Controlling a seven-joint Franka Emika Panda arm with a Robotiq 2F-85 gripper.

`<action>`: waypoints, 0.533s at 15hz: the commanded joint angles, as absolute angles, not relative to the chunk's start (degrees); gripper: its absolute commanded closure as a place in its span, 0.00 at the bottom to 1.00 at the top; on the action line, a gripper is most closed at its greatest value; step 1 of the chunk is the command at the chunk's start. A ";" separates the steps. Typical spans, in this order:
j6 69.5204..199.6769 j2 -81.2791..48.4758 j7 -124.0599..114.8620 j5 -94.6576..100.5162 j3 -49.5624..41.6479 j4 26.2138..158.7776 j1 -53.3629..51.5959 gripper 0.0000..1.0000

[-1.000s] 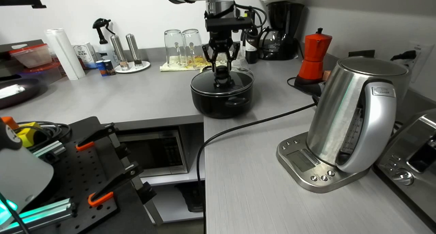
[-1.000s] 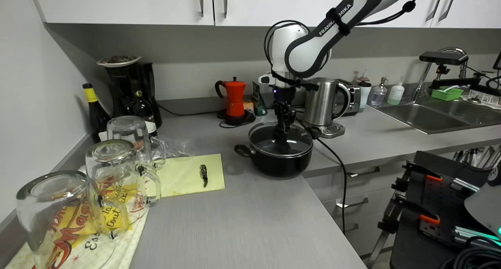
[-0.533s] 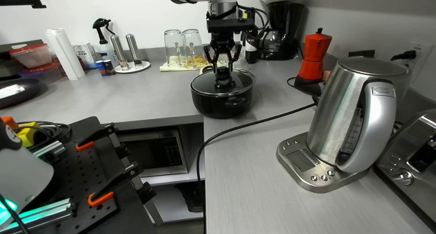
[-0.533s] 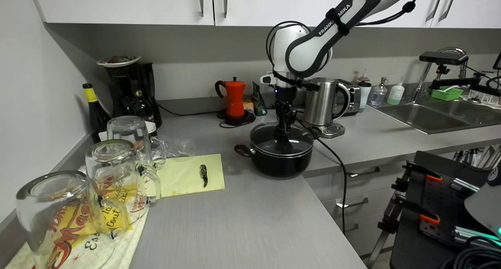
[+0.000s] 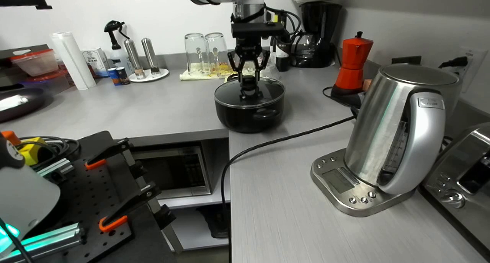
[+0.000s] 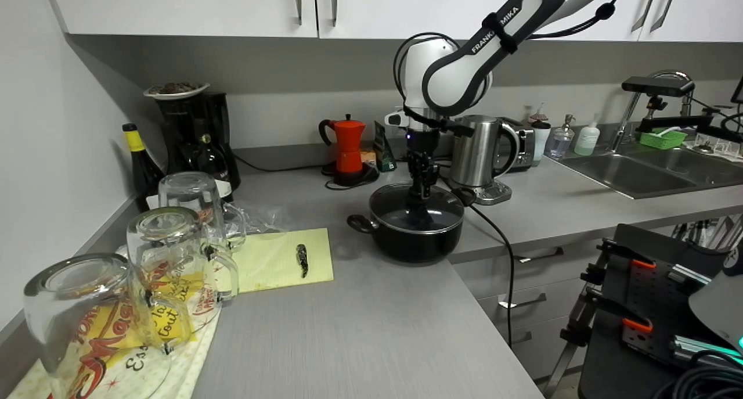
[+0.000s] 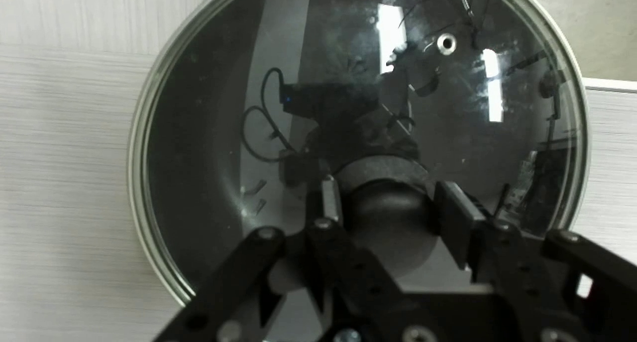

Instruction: Place the lid on the pot

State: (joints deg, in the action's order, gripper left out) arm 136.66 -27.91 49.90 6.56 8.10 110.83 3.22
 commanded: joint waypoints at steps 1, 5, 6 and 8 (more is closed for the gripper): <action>135.77 -28.40 52.01 4.99 8.88 109.39 3.66 0.75; 135.78 -28.20 52.46 4.59 9.18 109.61 3.86 0.17; 135.90 -27.98 52.60 4.55 9.26 109.73 3.82 0.11; 136.07 -27.60 53.14 4.23 9.54 109.90 3.85 0.00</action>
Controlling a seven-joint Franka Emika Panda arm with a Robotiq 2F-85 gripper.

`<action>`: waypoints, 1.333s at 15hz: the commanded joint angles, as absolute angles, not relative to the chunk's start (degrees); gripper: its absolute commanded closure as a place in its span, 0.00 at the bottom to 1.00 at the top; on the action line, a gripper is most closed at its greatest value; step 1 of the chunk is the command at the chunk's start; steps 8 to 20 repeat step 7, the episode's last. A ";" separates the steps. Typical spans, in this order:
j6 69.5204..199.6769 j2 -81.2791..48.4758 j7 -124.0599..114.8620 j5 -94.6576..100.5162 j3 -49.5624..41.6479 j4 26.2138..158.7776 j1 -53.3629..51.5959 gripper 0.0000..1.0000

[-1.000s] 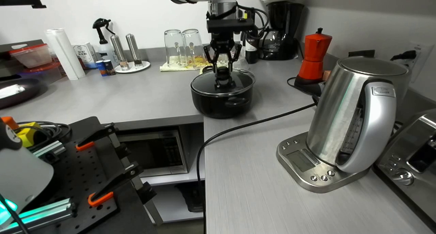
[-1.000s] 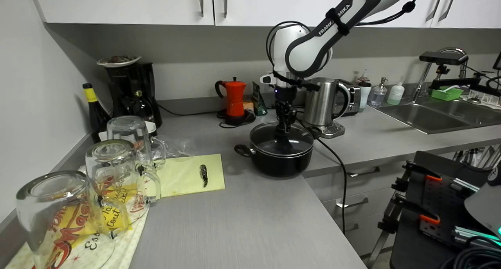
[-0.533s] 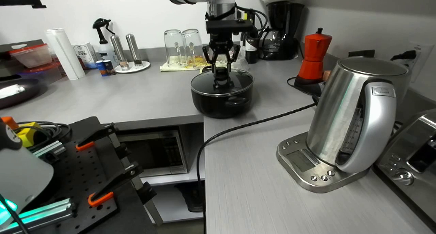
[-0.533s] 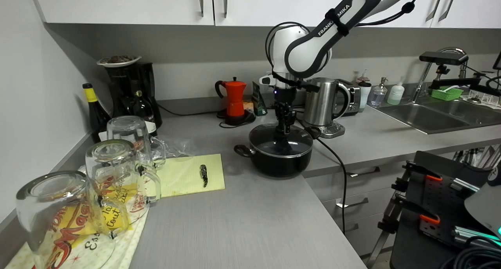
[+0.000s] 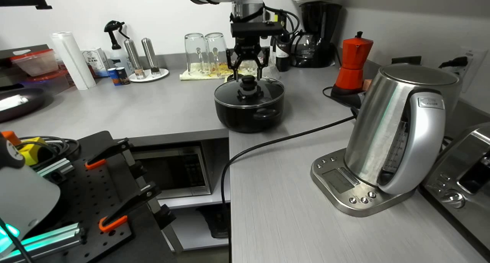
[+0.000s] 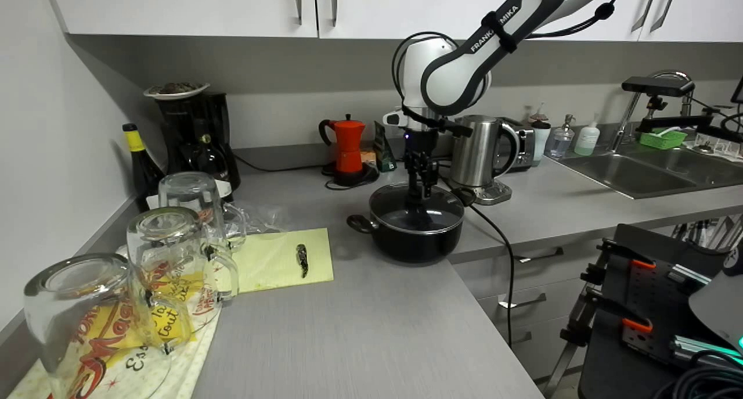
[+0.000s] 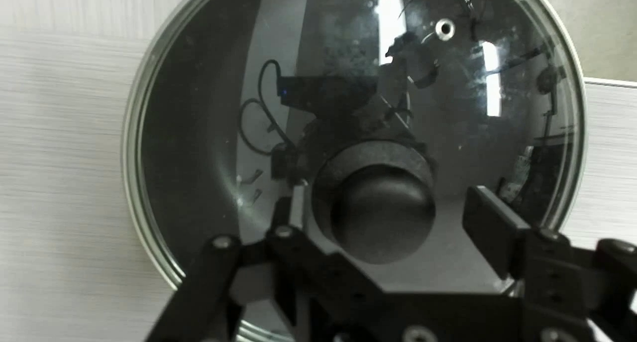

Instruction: Place the lid on the pot

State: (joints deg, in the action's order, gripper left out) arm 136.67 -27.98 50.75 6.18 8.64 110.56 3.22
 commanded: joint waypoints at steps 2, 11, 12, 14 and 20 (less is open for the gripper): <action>136.32 -27.10 53.59 4.01 9.81 110.15 3.85 0.00; 136.64 -26.97 51.93 5.43 9.04 110.19 2.70 0.00; 136.64 -26.97 51.93 5.43 9.04 110.19 2.70 0.00; 136.64 -26.97 51.93 5.43 9.04 110.19 2.70 0.00; 136.64 -26.97 51.93 5.43 9.04 110.19 2.70 0.00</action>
